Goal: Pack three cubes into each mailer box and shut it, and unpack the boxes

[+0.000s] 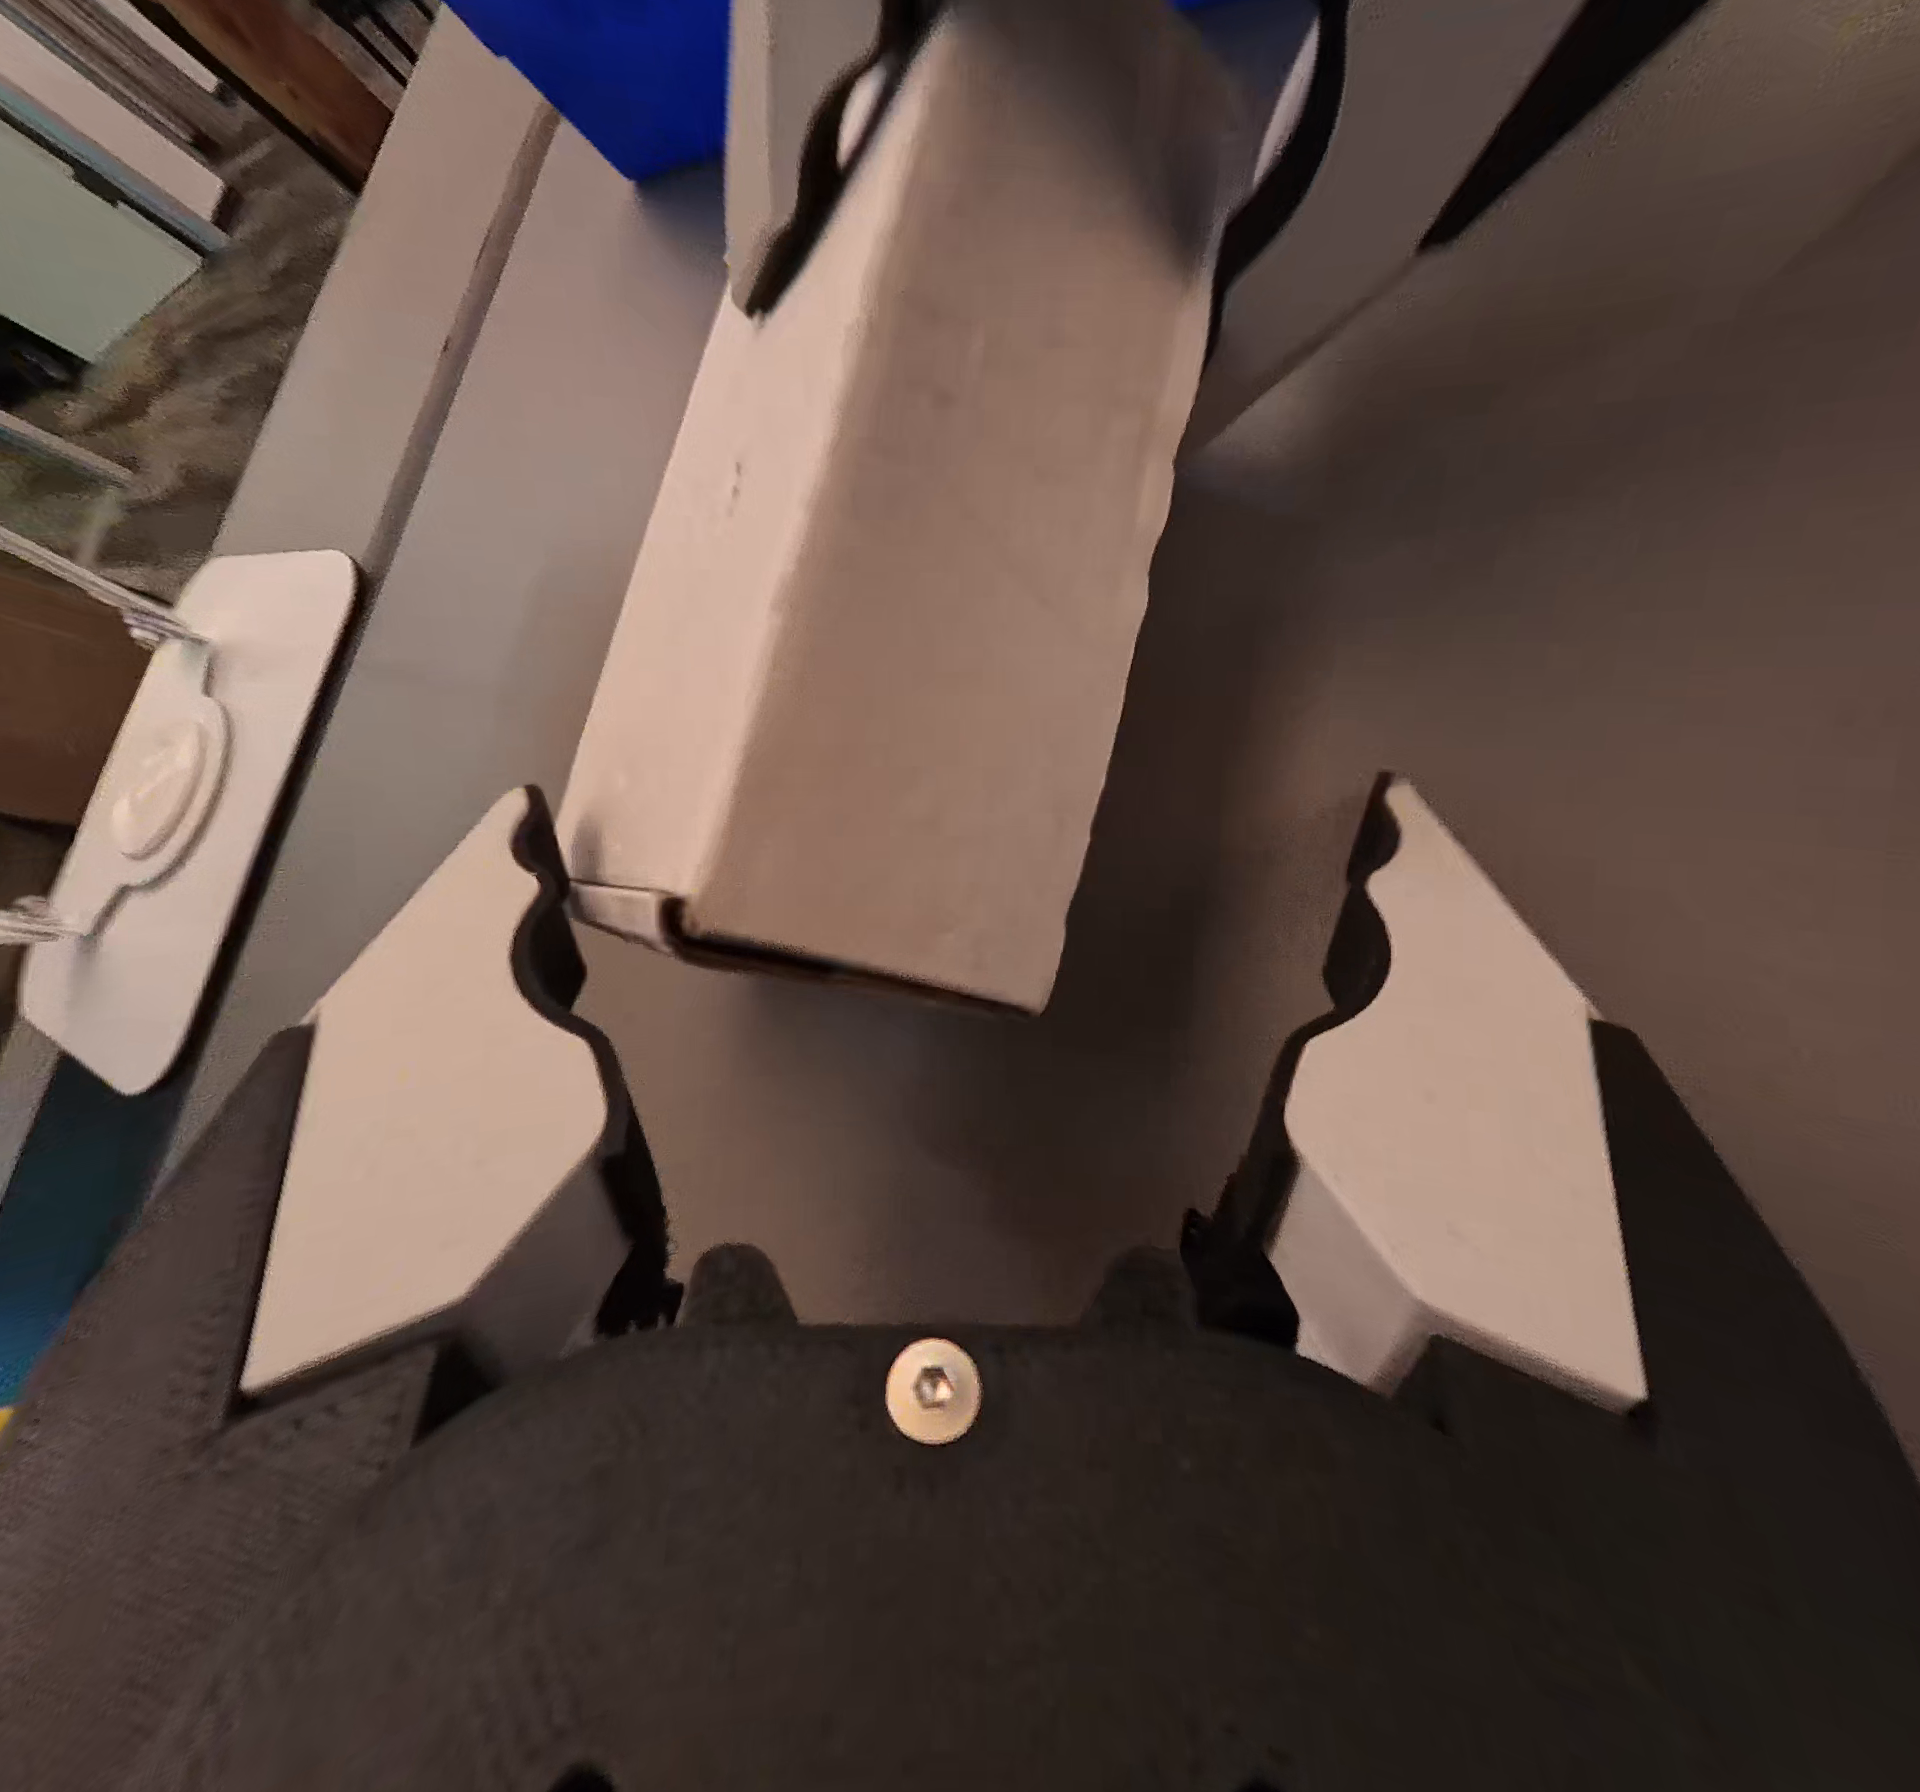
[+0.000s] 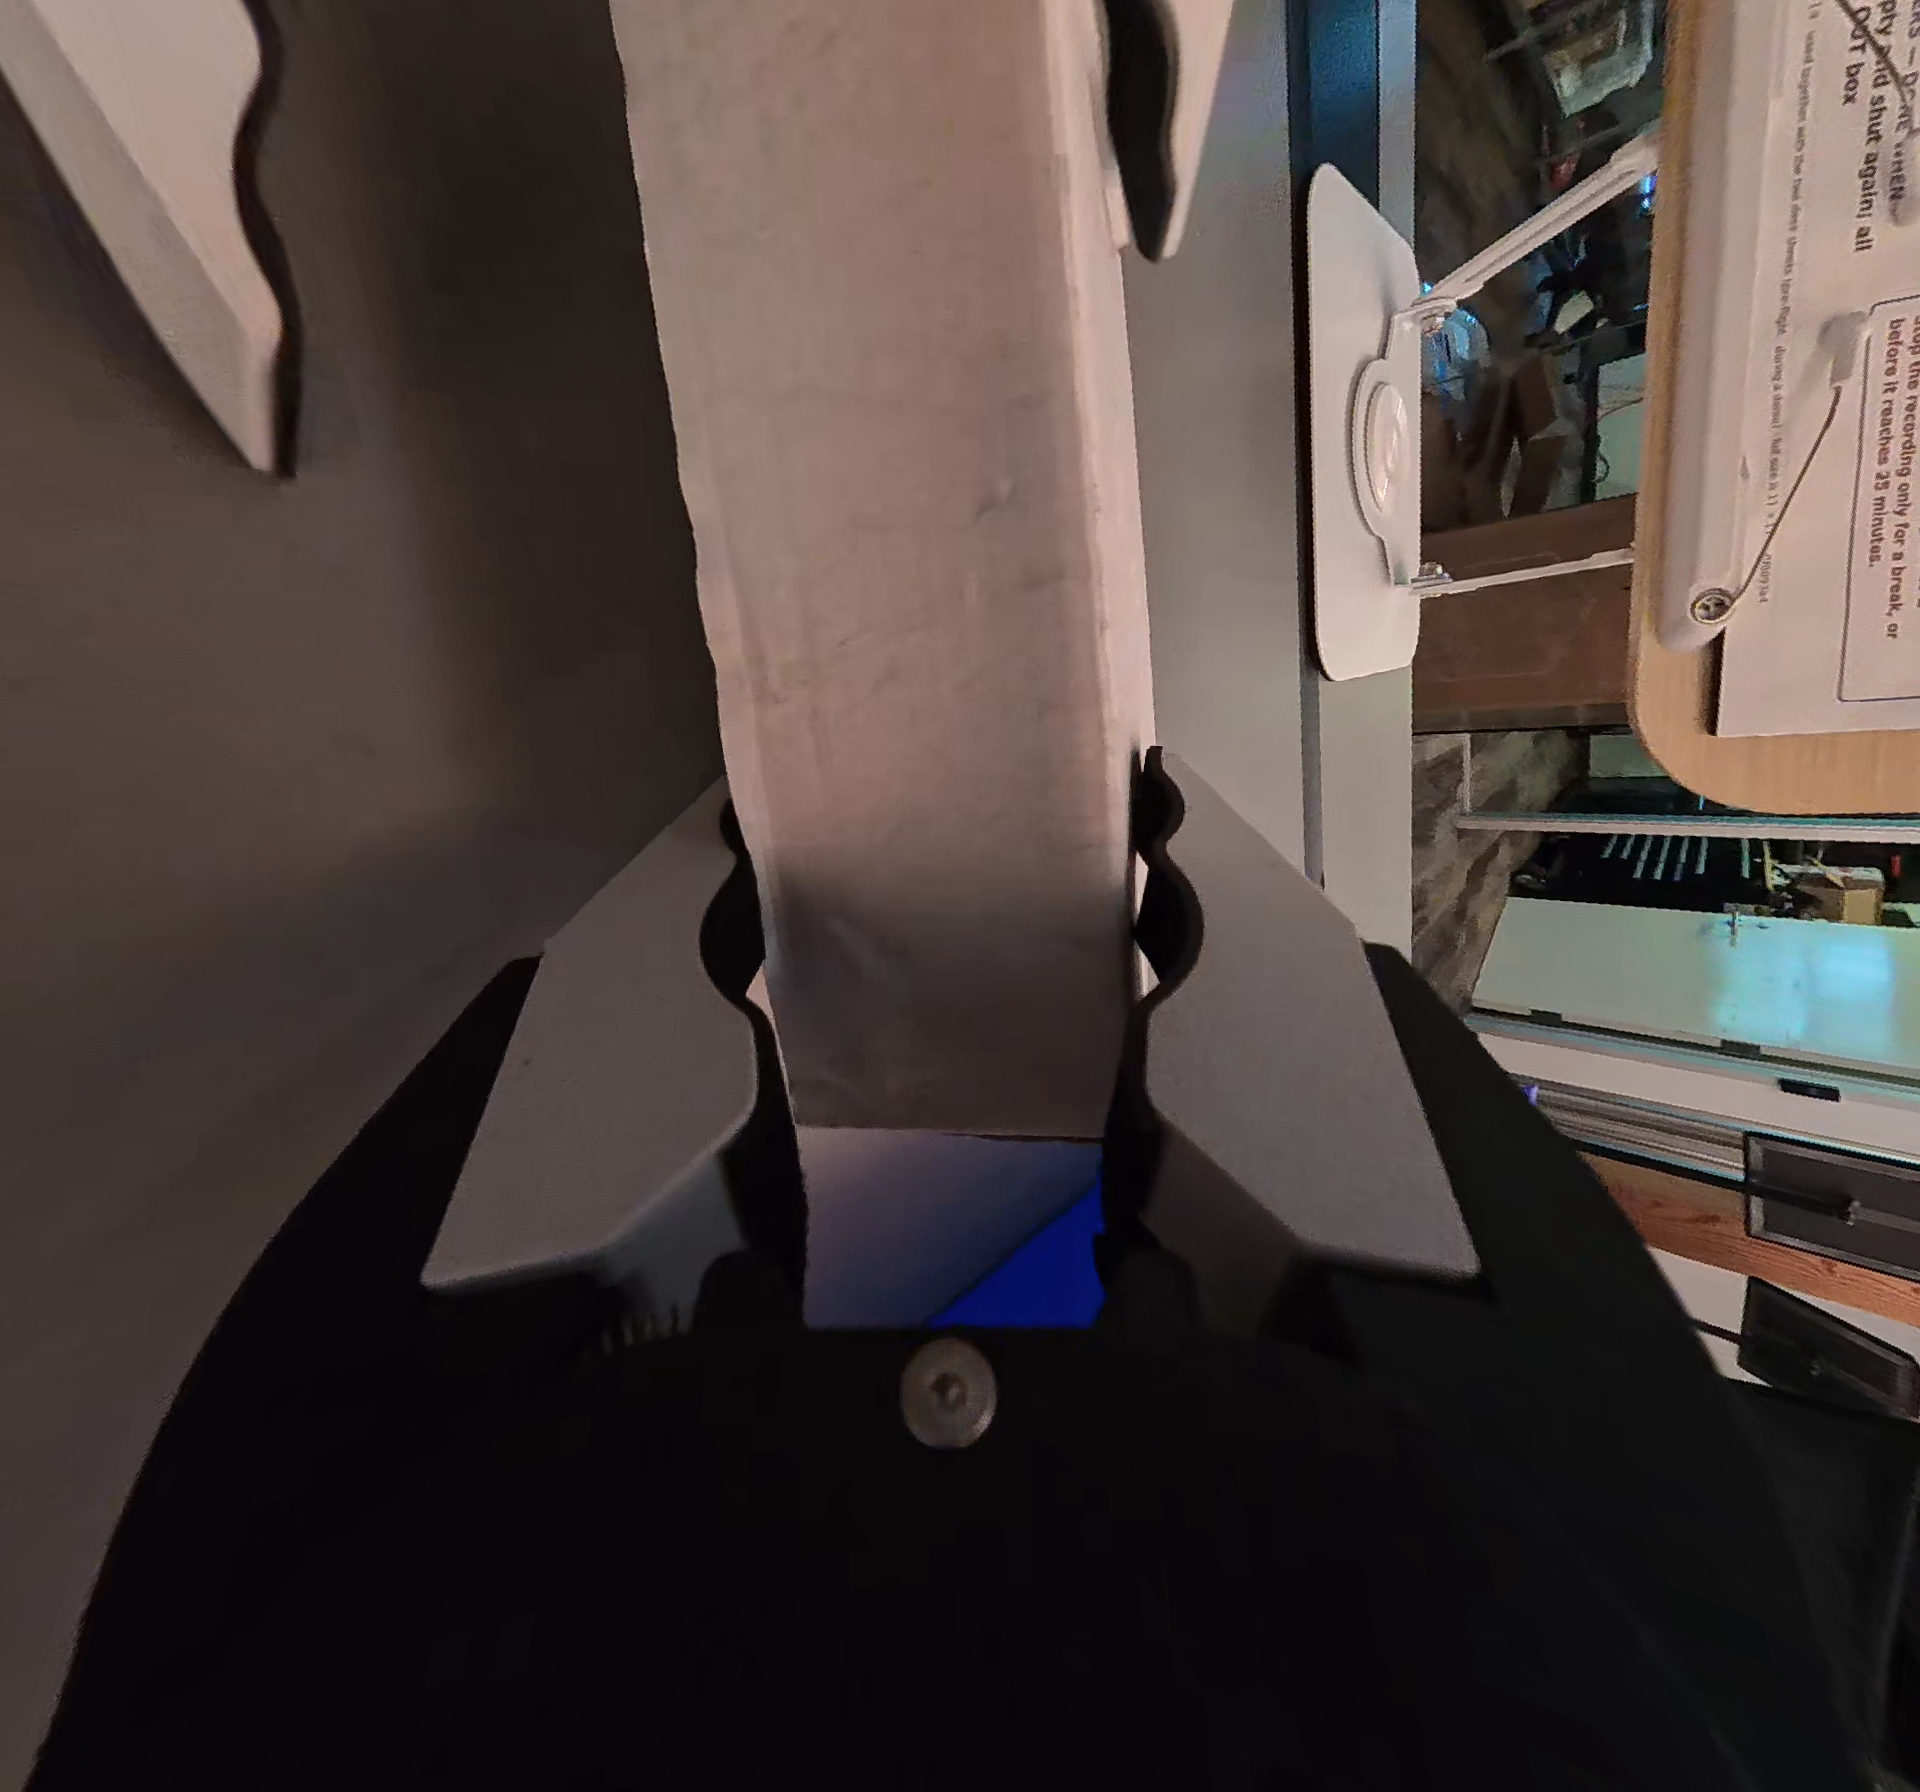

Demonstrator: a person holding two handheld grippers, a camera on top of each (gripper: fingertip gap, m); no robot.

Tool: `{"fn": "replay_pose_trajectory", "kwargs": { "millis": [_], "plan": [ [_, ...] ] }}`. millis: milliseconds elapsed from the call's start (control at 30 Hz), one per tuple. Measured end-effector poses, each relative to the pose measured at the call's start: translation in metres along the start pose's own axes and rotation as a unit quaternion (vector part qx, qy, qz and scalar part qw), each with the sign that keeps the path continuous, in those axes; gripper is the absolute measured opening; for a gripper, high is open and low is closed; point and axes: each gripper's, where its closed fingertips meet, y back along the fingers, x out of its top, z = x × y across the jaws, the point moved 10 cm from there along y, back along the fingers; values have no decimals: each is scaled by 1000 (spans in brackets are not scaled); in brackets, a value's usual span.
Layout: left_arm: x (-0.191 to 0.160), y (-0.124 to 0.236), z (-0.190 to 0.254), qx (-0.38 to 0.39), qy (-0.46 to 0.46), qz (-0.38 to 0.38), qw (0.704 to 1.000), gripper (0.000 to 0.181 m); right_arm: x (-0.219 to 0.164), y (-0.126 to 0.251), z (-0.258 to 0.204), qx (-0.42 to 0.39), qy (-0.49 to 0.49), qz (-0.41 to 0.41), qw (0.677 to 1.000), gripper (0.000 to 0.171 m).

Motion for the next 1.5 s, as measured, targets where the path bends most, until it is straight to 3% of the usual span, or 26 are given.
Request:
{"fn": "replay_pose_trajectory", "kwargs": {
  "millis": [133,400,967,1133,1333,1500],
  "plan": [
    [-4,-4,-6,41,-5,40,998,118,0,3,0,7,-3,2,1000,71],
    [-13,-9,-10,73,-50,88,992,94,0,6,-2,11,-8,3,1000,71],
    [-10,-8,-1,114,-133,87,981,89,-3,13,0,34,-18,19,999,71],
    [-8,-8,1,115,-129,74,982,88,20,27,-5,1,-25,129,991,80],
    [-6,-6,-2,103,-106,72,986,88,35,22,-17,-67,54,135,987,58],
    [-4,-6,3,108,-120,57,985,88,36,26,-19,-58,53,139,987,57]
  ]
}}
